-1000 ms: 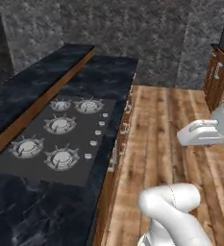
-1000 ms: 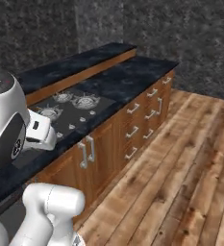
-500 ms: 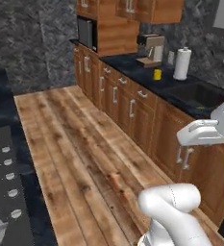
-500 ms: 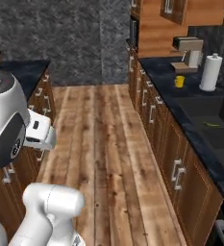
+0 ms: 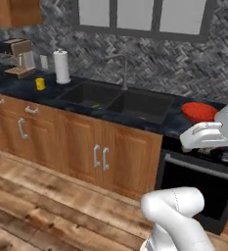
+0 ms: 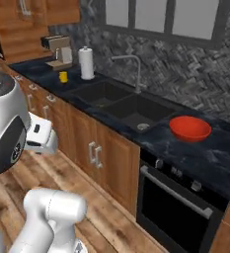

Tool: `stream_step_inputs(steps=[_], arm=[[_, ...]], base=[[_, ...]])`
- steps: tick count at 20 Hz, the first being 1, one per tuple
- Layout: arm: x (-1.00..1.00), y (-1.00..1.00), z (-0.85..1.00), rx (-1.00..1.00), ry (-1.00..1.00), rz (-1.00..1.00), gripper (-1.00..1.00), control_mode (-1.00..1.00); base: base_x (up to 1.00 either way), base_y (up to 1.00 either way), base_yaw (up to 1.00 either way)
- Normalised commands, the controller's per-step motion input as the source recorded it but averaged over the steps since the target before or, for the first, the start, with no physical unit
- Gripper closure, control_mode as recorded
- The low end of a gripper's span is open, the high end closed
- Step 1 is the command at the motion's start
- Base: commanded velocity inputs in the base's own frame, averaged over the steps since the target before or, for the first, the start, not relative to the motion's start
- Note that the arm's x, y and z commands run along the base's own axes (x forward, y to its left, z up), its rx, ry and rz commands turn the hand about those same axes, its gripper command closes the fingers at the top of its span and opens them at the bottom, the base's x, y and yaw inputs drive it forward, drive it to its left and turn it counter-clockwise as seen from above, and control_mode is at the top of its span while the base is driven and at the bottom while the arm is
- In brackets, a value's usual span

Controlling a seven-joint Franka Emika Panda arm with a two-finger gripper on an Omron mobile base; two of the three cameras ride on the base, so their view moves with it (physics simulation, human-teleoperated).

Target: Clear the mugs and bowl far away from the sink.

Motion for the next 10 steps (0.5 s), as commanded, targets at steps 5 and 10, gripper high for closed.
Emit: stream_step_inputs(steps=[5, 10], arm=[[0.0, 0.0, 0.0, 0.0, 0.0, 0.0, -1.0, 1.0], [0.0, 0.0, 0.0, 0.0, 0.0, 0.0, -1.0, 1.0]], base=[[0.0, 0.0, -1.0], [0.15, 0.01, -0.89]])
